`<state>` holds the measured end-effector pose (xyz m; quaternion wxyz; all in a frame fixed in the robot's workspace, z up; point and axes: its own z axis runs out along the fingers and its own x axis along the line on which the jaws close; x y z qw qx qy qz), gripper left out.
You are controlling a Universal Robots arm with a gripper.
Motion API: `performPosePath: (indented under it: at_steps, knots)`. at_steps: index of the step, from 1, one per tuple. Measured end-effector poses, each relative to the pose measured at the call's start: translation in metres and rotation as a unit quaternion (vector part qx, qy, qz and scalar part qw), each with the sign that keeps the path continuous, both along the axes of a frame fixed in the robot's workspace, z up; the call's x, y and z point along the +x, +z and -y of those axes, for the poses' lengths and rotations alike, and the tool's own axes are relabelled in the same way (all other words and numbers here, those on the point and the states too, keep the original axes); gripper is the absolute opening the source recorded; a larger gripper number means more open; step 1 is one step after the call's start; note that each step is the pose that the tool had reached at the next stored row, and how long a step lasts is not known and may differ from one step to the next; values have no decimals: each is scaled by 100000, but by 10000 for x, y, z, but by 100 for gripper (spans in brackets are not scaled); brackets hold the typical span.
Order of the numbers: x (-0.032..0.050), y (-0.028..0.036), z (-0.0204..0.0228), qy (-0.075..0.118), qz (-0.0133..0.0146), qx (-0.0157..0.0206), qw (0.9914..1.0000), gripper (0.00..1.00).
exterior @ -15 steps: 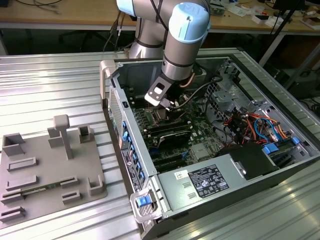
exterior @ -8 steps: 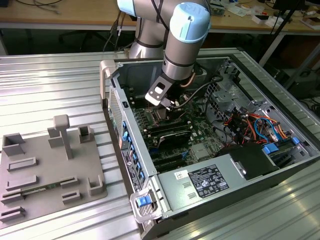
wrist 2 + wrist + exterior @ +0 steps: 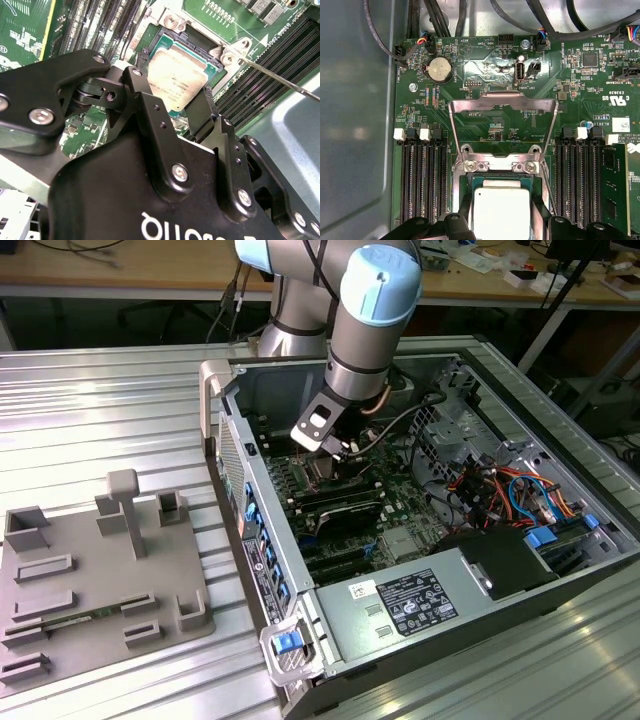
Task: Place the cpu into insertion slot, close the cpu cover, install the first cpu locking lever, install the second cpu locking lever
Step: 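Place the cpu into insertion slot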
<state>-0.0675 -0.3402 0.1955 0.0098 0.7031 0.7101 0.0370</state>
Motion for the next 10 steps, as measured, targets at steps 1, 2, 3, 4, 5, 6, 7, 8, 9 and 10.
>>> performPosePath:
  at_steps: [1,2,3,4,5,6,7,8,9,10]
  knots:
    - [1,-2,-1,1,15,30,100000,55]
    - [5,-10,-8,-3,63,104,100000,55]
    - [6,-10,-8,1,69,104,100000,59]
    - [5,-10,-8,-1,70,103,100000,59]
    - [6,-10,-8,-2,73,104,100000,59]
    - [6,-10,-8,-1,74,106,100000,59]
    - [6,-9,-8,0,70,103,100000,59]
    - [6,-6,-9,-2,81,122,100000,59]
    - [8,-1,-12,-3,104,157,100000,59]
    - [9,4,-13,-4,117,175,100000,59]
